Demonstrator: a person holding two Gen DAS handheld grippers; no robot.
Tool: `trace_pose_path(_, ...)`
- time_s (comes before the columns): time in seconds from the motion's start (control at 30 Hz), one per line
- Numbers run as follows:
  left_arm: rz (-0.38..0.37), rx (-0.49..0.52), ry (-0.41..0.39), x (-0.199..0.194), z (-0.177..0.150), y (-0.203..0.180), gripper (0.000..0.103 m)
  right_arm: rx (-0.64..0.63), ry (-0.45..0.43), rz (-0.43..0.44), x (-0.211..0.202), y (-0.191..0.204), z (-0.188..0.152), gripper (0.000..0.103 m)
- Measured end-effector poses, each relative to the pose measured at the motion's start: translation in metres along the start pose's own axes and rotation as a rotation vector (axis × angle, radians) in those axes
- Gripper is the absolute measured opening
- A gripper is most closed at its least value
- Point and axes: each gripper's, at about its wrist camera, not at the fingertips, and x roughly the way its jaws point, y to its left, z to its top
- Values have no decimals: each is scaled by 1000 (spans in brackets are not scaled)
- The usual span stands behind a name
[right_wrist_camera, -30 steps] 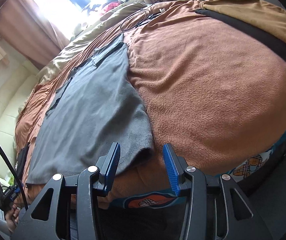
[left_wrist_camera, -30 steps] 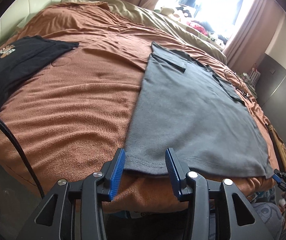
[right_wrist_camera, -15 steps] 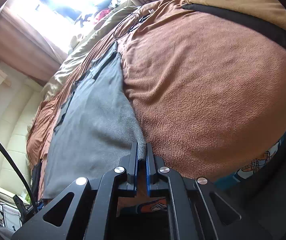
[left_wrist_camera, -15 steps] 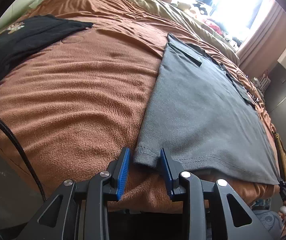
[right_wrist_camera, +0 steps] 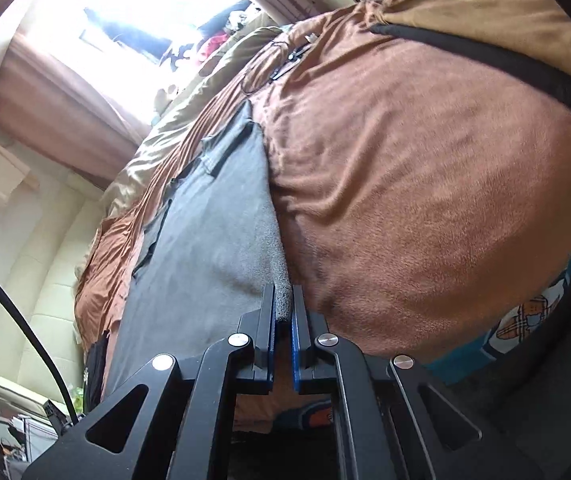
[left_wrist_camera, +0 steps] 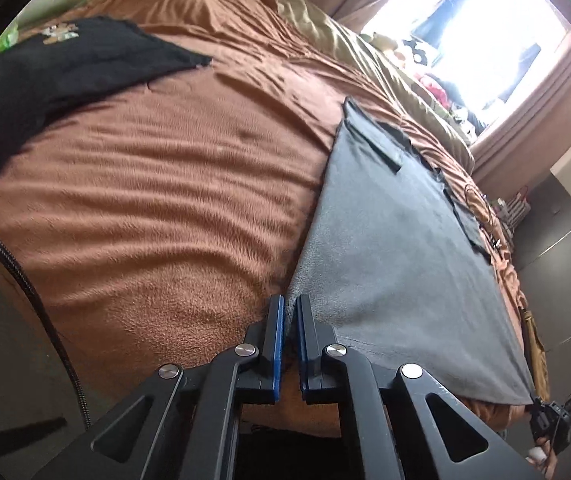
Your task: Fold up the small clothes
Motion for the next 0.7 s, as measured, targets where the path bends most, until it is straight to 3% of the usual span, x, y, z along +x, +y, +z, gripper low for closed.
trace_pose_path(0.37, -45, 32, -75, -65, 9, -15, 6, -35, -60, 36, -50, 12, -15, 2)
trace_pose_path(0.7, -92, 68, -107, -123, -6, -16, 6, -40, -94, 78, -94, 9, -35, 2)
